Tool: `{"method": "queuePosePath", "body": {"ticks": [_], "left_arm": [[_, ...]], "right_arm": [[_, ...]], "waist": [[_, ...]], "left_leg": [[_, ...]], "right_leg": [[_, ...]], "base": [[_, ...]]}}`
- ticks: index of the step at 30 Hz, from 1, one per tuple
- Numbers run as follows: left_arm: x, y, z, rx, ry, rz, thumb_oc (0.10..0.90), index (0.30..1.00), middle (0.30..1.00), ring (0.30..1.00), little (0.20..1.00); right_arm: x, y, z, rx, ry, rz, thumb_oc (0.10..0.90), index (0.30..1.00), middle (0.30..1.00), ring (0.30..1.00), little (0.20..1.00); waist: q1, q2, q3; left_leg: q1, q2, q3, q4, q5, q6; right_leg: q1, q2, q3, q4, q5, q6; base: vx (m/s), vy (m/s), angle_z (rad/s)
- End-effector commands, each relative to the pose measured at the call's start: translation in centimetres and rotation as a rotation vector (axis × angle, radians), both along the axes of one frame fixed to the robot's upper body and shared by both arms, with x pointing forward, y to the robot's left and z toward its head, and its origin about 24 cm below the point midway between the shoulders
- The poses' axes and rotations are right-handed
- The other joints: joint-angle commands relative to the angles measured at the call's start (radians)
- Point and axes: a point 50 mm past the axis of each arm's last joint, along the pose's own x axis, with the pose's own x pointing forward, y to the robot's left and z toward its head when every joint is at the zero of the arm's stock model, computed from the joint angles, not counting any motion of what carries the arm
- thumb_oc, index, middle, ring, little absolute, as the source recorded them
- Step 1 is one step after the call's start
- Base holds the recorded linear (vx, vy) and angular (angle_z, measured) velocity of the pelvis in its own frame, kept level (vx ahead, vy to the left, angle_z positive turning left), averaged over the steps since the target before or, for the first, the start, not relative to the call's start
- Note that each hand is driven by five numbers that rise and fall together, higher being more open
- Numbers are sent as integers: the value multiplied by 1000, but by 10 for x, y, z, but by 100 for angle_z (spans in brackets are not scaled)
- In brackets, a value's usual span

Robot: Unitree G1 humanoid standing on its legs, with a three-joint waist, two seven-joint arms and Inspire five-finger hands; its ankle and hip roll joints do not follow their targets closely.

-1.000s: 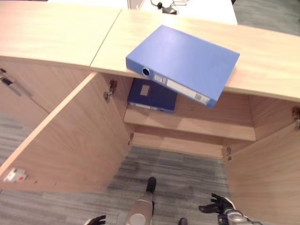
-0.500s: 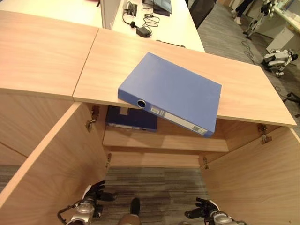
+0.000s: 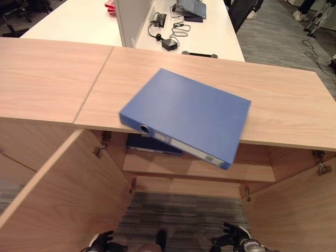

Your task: Put the empty folder in the office cabinet

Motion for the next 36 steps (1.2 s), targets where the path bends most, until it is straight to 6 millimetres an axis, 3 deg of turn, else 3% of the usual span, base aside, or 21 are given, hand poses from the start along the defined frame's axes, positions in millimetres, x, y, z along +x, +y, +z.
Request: {"method": "queuePosePath", "body": {"ticks": [1, 10, 16, 18, 19, 20, 22, 24, 25, 30, 31, 33, 36], "left_arm": [[29, 1, 9, -12, -108, 44, 800, 900, 900, 900, 900], [23, -18, 0, -78, -109, 72, 800, 900, 900, 900, 900], [29, -23, 1, -96, -159, 96, 800, 900, 900, 900, 900], [32, -25, 2, -99, -174, 93, 800, 900, 900, 900, 900], [42, -26, 6, -100, -212, 77, 800, 900, 900, 900, 900], [47, -27, 8, -100, -228, 65, 800, 900, 900, 900, 900], [60, -28, 15, -97, -288, 45, 800, 900, 900, 900, 900], [63, -27, 18, -95, -306, 47, 800, 900, 900, 900, 900], [67, -25, 21, -93, -331, 43, 800, 900, 900, 900, 900], [74, -22, 28, -72, -372, 21, 800, 900, 900, 900, 900], [92, -37, 42, -78, -512, -69, 800, 900, 900, 900, 900], [71, -22, 36, -35, -433, -45, 800, 900, 900, 900, 900], [77, -24, 51, -6, -504, -134, 800, 900, 900, 900, 900]], "right_arm": [[11, -34, 12, -99, -47, 11, 800, 900, 900, 900, 900], [10, -51, 17, -134, -69, -14, 800, 900, 900, 900, 900], [14, -62, 23, -166, -89, -9, 800, 900, 900, 900, 900], [14, -65, 24, -174, -92, -15, 800, 900, 900, 900, 900], [15, -69, 26, -183, -99, -25, 800, 900, 900, 900, 900], [16, -70, 26, -187, -100, -23, 800, 900, 900, 900, 900], [20, -70, 28, -189, -109, -12, 800, 900, 900, 900, 900], [21, -71, 29, -189, -112, -15, 800, 900, 900, 900, 900], [19, -72, 28, -185, -106, -25, 800, 900, 900, 900, 900], [20, -68, 28, -176, -114, -26, 800, 900, 900, 900, 900], [18, -66, 27, -172, -129, -62, 800, 900, 900, 900, 900], [20, -68, 29, -168, -145, -47, 800, 900, 900, 900, 900], [13, -71, 26, -188, -115, -45, 800, 900, 900, 900, 900]], "waist": [[15, 78, 17], [7, 138, 32], [1, 185, 55], [-5, 188, 64], [-19, 183, 77], [-19, 179, 79], [-11, 160, 87], [-12, 156, 84], [-21, 162, 72], [-23, 160, 65], [-6, 161, 78], [7, 162, 88], [19, 161, 83]], "left_leg": [[-41, 153, -40, 32, -68, -85], [-42, 278, -109, 31, 12, -180], [-48, 332, -122, 35, 68, -215], [-66, 330, -108, 54, 73, -208], [-97, 313, -36, 122, 57, -184], [-103, 297, -20, 153, 40, -178], [-108, 183, -37, 259, -72, -140], [-113, 162, -25, 278, -91, -129], [-93, 159, 24, 254, -95, -110], [-59, 175, 55, 225, -75, -119], [-53, 180, 52, 225, -73, -124], [-40, 183, 50, 202, -67, -124], [-17, 178, 33, 154, -64, -122]], "right_leg": [[34, 31, -17, 78, -117, 12], [99, 165, -53, -10, -212, -65], [111, 207, -75, -10, -255, -92], [110, 204, -84, -10, -257, -96], [101, 194, -101, -10, -253, -106], [96, 191, -106, -10, -250, -112], [80, 186, -95, -10, -236, -126], [75, 186, -98, -10, -236, -127], [71, 200, -109, -10, -239, -129], [92, 200, -133, -10, -231, -131], [102, 196, -150, -10, -225, -132], [97, 192, -156, -10, -211, -127], [94, 190, -166, -10, -200, -119]], "base": [[76, -253, -8], [20, -257, 13], [-33, -166, 8], [-112, -75, 16], [-139, -110, 35], [-181, -176, 53], [-119, -169, 32], [-60, -73, -6], [-34, -42, -20], [17, -6, 22], [-21, -5, -3], [-38, 12, -5], [2, 22, 12]]}}
